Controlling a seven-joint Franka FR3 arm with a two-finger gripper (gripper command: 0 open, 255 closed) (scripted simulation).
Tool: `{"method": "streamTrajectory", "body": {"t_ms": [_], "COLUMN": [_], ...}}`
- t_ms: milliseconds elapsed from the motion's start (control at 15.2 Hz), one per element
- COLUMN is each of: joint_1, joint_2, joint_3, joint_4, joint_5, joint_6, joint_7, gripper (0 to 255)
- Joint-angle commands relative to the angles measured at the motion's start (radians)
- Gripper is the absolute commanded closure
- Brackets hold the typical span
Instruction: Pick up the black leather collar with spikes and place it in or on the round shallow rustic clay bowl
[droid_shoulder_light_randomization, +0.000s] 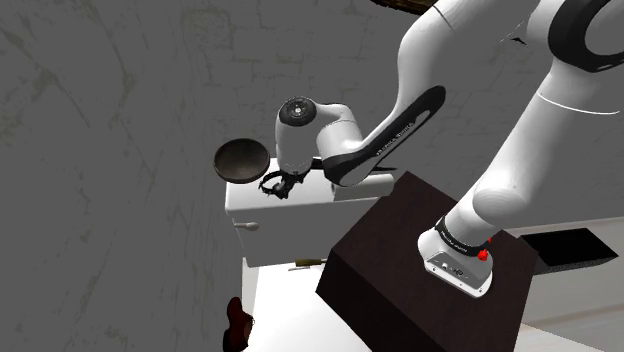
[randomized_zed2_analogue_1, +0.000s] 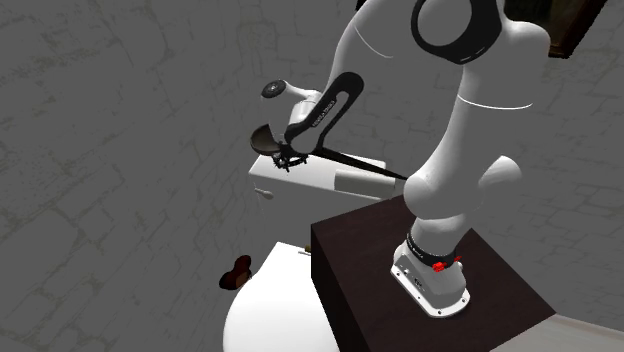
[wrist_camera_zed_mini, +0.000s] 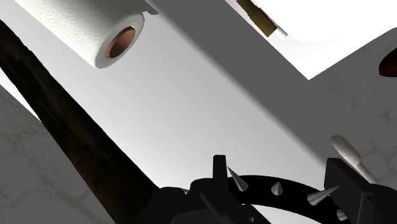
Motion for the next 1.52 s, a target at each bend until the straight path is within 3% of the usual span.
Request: {"method": "streamTrajectory", "body": {"t_ms": [0, 990, 1188, 1452], "joint_1": [-0.01, -0.015, -0.032, -0.019], "joint_2": [-0.033, -0.224, -0.099, 0.06], "joint_3": [0.011, 0.035, 0.029, 0.002], "joint_4": [-0.006, 0.023, 0.149, 0.33], "joint_5": [0.041, 0.289, 0.197, 0.101], "joint_6": [-0.01, -0.15, -0.185, -0.248], "joint_7": [-0.036, -0.245, -0.215, -0.196], "gripper": [255, 255, 255, 255]}}
